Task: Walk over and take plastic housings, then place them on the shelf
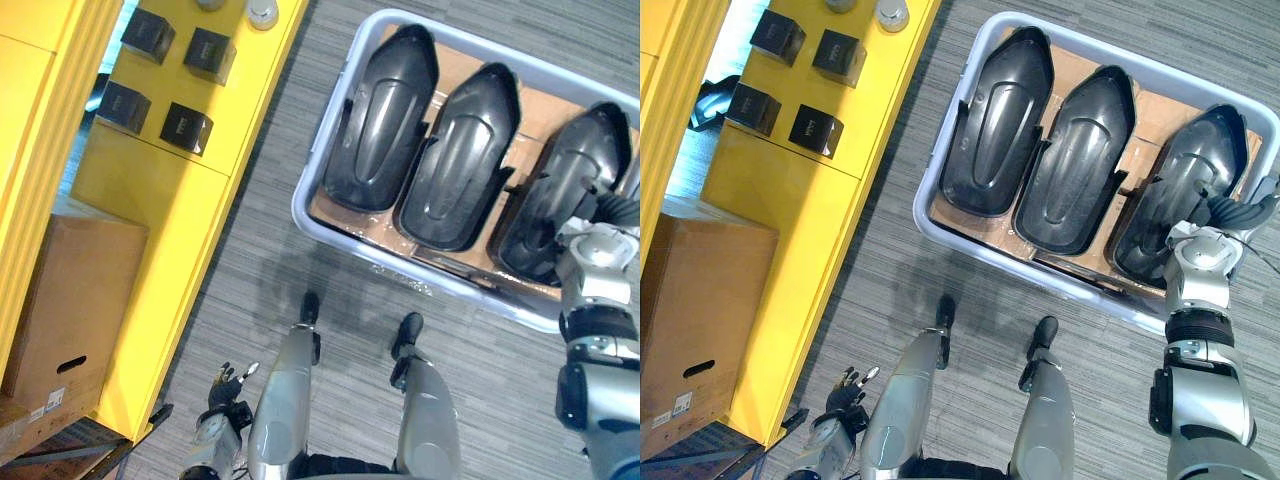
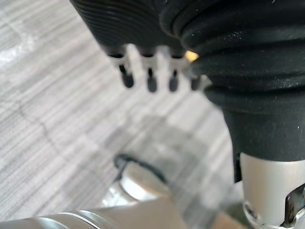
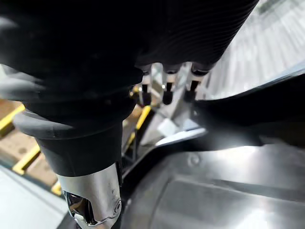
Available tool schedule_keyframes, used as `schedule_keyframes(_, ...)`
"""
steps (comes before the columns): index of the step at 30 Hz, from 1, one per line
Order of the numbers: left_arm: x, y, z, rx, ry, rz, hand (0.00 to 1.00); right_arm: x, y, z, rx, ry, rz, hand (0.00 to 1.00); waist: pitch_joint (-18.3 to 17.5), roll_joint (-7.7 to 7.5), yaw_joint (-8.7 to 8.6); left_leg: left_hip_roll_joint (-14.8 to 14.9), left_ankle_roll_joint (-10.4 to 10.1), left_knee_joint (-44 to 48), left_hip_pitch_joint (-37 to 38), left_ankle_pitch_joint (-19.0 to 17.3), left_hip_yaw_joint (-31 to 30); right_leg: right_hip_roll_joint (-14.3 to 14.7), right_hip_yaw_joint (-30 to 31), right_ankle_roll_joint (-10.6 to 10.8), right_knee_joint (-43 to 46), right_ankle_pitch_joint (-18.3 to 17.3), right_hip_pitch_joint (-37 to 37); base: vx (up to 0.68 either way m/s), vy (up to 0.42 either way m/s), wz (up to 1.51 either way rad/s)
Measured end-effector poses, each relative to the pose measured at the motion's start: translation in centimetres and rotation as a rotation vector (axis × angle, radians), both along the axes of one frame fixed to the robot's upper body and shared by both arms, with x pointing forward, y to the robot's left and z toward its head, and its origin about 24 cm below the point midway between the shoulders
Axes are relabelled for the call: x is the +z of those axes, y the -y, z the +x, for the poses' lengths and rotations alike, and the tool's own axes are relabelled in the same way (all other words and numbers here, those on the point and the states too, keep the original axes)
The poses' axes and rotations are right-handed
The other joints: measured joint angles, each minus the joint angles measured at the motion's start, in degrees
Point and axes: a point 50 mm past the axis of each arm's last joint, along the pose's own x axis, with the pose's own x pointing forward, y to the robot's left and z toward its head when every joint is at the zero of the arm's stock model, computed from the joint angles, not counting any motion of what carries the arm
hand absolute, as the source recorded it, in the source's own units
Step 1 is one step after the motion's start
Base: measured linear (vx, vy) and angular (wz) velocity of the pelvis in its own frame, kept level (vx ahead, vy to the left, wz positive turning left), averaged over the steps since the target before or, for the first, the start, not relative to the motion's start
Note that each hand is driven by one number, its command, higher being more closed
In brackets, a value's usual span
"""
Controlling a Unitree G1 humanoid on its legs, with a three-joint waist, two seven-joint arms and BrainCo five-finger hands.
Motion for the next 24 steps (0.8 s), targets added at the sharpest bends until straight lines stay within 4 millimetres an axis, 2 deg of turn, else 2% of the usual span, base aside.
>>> schedule_keyframes(9,0.0,0.0,0.0,0.001,0.007,-0.019,0.00,-4.1,-0.3,0.2,0.045,-0.230,0.084,0.00,0.00,0.00,-0.03,0.70,0.02,1.26,-1.54,-0.05,0.00,0.42,0.00,0.02,0.39,0.10,-1.04,-0.01,0.002,0.00)
schedule_keyframes(12,-0.1,0.0,-0.1,0.008,0.006,-0.027,0.00,-4.6,-0.2,0.1,0.028,-0.276,0.114,0.00,0.00,-0.01,0.20,0.87,0.01,1.39,-2.01,-0.04,0.07,0.56,0.08,-0.08,0.40,0.26,-1.57,0.00,-0.001,-0.01)
schedule_keyframes(13,-0.1,0.0,-0.1,0.010,0.005,-0.029,0.00,-4.5,-0.2,0.2,0.028,-0.277,0.116,1.00,0.00,-0.01,0.20,0.90,0.01,1.38,-2.03,-0.04,0.13,0.58,0.15,-0.12,0.40,0.31,-1.66,0.00,-0.005,-0.07)
schedule_keyframes(19,-0.4,0.0,-0.4,0.031,-0.013,-0.051,0.00,-4.4,-0.5,0.9,0.069,-0.352,0.143,1.00,-0.05,0.08,0.19,1.01,0.00,1.11,-1.95,-0.01,0.10,0.63,0.29,-0.10,0.58,0.37,-1.78,0.00,-0.002,-0.02)
schedule_keyframes(24,-0.4,0.1,-0.1,0.001,-0.020,-0.042,0.00,-4.3,2.0,0.0,0.018,-0.462,0.161,1.00,-0.22,0.43,0.67,0.38,-0.08,-0.23,-1.91,1.09,-0.45,0.01,-0.60,-0.15,0.73,0.30,-1.84,0.00,-0.005,0.10)
